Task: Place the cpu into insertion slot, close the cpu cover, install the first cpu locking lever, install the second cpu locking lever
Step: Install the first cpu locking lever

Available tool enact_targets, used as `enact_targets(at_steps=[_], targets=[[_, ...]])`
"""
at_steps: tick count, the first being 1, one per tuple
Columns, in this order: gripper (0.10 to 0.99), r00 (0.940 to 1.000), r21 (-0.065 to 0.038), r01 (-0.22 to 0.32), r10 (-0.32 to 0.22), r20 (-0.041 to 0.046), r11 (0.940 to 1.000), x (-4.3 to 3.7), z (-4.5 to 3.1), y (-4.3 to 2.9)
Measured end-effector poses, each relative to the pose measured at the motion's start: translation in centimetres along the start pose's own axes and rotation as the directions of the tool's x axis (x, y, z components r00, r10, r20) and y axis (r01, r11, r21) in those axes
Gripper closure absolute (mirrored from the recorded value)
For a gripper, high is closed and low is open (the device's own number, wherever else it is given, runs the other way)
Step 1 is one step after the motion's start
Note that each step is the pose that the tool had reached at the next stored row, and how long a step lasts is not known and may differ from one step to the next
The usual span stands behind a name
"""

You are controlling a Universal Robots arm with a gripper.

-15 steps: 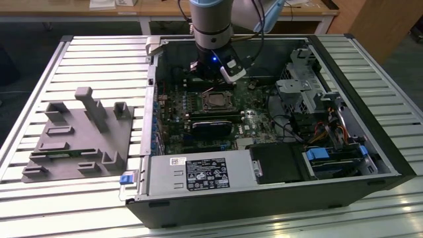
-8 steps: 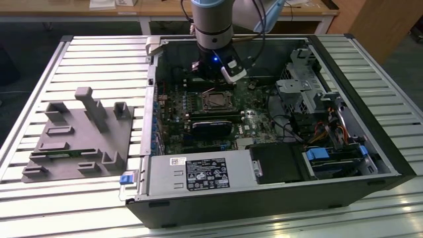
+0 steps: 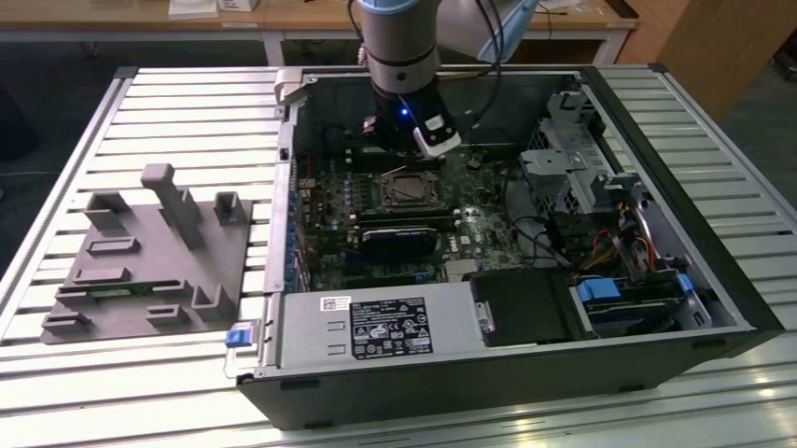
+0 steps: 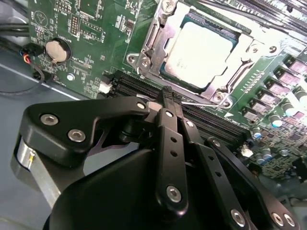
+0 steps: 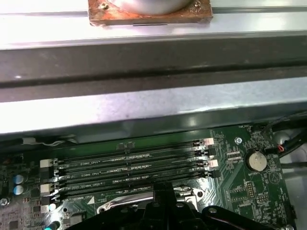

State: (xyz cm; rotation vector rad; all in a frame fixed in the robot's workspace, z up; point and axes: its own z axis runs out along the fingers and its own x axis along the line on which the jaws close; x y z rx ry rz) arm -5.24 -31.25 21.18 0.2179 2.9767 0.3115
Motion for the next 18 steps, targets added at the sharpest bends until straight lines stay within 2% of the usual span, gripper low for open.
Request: enact_targets(at_steps=[2,6,11,16,18], targets=[[0.98,1.0,0.003,-0.001,0.001,0.0097,1.0,0.02,0.08,0.05],[0.98,0.9993,0.003,0.001,-0.001,0.0377,1.0,0.23,0.21,0.12],[0.98,0.9984,-0.001,0.005,-0.005,0.0569,1.0,0.95,0.42,0.23],[0.98,0.996,-0.003,0.011,-0.011,0.0888,0.9999,1.3,0.68,0.29],[0.98,0.9953,-0.004,0.012,-0.011,0.0966,0.9999,1.5,0.72,0.29]])
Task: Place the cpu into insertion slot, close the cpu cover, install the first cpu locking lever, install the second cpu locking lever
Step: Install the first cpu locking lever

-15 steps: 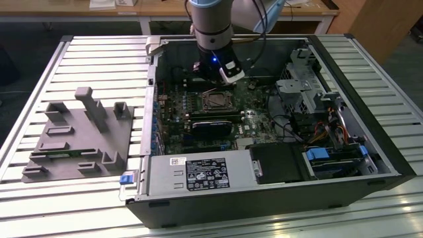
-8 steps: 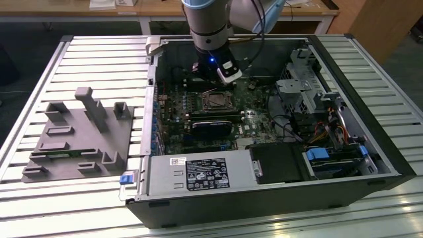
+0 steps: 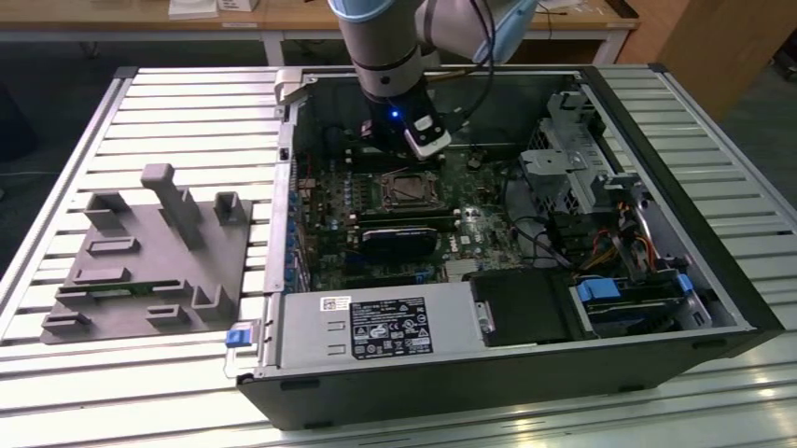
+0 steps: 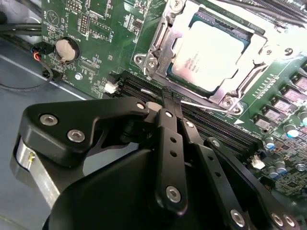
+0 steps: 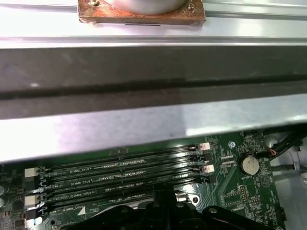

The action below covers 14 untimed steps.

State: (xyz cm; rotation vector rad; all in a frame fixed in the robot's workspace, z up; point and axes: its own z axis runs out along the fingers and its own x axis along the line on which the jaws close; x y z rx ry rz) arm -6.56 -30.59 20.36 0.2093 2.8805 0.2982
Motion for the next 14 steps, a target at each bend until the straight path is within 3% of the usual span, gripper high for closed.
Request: enact_targets(at_steps=[6,14], targets=[[0.98,0.9992,0.009,-0.037,0.037,0.0142,0.9993,0.11,0.19,0.07],[0.98,0.9975,0.016,-0.067,0.067,0.0218,0.9976,0.51,0.41,0.53]])
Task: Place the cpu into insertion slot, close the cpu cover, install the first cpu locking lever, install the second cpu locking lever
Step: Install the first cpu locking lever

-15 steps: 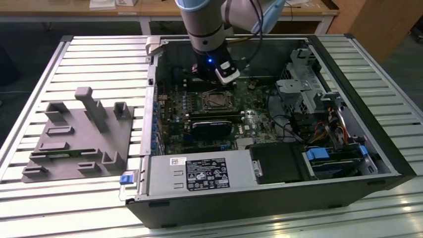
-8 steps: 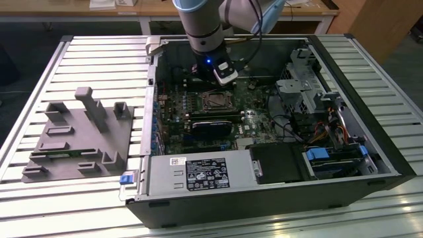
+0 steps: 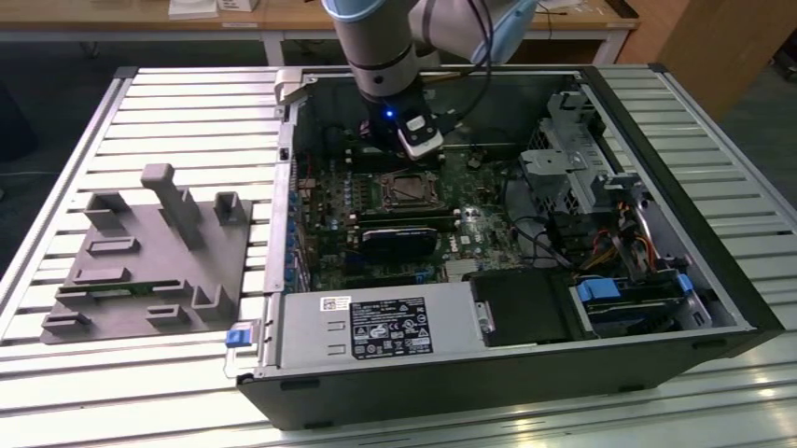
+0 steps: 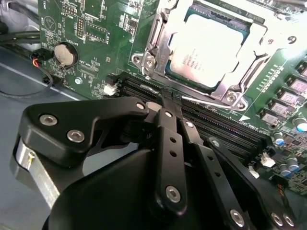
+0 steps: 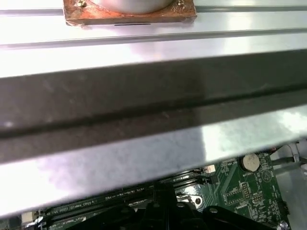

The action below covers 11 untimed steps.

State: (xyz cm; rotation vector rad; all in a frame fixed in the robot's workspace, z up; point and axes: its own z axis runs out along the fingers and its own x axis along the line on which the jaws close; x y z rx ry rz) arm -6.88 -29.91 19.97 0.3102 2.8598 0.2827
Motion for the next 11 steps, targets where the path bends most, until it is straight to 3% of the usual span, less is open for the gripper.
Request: enact_targets(at_steps=[11], targets=[[0.98,0.9995,0.007,-0.03,0.03,0.0078,0.9995,0.28,0.2,0.08]])
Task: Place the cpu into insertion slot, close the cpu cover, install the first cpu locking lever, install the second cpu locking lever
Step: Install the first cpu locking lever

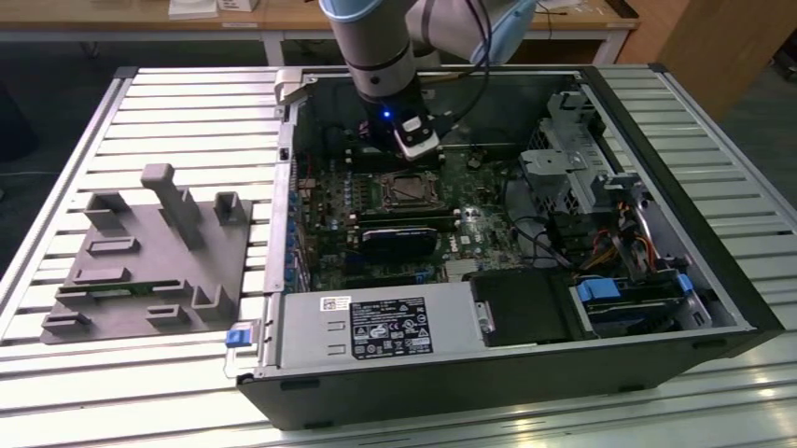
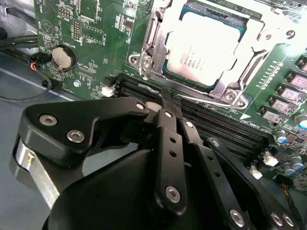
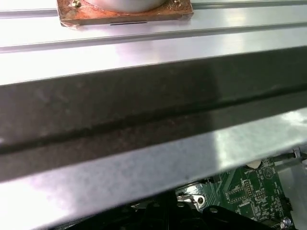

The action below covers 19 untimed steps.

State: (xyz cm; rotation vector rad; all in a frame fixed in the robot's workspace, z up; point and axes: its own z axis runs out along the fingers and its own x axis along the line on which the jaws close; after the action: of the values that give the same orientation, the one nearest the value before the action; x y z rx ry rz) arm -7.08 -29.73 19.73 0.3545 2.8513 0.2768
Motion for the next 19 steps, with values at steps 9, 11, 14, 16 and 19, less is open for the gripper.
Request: enact_targets(at_steps=[9,11,14,16,19], targets=[[0.98,0.9999,0.004,-0.013,0.013,0.0067,0.9999,0.1,0.38,-0.09],[0.98,0.9999,0.005,-0.015,0.015,0.0081,0.9999,0.12,0.47,-0.11],[0.98,0.9998,0.007,-0.018,0.018,0.0106,0.9998,0.14,0.58,-0.14],[0.98,0.9997,0.007,-0.019,0.019,0.0119,0.9998,0.16,0.67,-0.16],[0.98,0.9997,0.007,-0.02,0.02,0.0123,0.9998,0.19,0.77,-0.18]])
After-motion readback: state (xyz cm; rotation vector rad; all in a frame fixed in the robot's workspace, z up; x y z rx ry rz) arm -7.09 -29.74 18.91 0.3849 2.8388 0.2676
